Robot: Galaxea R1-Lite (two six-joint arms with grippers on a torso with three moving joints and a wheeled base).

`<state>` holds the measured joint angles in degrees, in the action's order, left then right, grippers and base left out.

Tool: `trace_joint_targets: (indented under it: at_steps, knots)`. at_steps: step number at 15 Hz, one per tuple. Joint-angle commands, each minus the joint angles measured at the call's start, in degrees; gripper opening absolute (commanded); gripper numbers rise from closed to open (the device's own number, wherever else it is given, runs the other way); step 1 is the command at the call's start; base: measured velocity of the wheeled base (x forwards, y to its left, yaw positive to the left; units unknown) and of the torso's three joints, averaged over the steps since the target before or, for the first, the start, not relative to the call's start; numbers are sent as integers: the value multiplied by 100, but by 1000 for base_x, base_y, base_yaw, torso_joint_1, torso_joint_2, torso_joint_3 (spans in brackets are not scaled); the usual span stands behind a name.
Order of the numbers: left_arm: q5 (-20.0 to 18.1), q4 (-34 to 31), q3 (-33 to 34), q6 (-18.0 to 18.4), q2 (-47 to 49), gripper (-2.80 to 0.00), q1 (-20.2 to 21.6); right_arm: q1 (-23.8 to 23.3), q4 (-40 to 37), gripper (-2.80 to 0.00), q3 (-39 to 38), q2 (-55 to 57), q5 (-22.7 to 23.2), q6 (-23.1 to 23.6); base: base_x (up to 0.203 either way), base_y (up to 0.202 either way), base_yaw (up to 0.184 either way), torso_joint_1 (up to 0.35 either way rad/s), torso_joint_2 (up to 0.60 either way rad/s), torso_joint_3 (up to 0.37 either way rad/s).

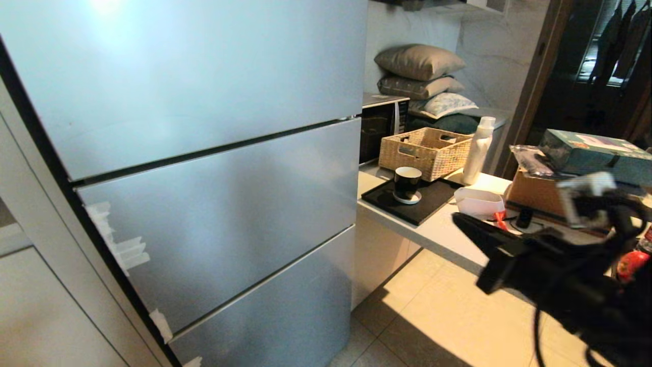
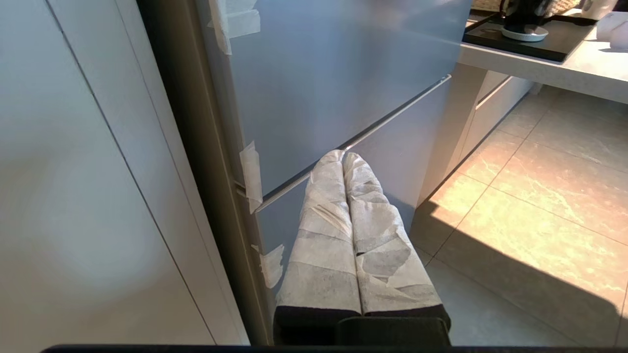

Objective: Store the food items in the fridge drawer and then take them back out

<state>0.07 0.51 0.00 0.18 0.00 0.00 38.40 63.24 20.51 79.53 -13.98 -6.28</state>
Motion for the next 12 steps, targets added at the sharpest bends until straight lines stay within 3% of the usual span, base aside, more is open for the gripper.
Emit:
trace_joint_targets:
  at_steps: [1,4,6,9,12]
  knots:
    - [1,2,9,-1,5,-280,0,-773,-998,-280,-925,-2653,-86,132,0,0,0,0,0,0]
    - [1,2,9,-1,9,-280,0,-2480,-2829,-280,-1603,-4576,520,289,0,0,0,0,0,0]
    - [1,2,9,-1,9,-280,0,-3323,-4179,-280,-1822,-5721,1002,356,0,0,0,0,0,0]
    - [1,2,9,-1,0,-280,0,-3762,-5690,-280,-1944,-7190,1364,473,0,0,0,0,0,0]
    - [1,2,9,-1,0,-280,0,-3852,-6280,-280,-2032,-7970,1414,820,0,0,0,0,0,0]
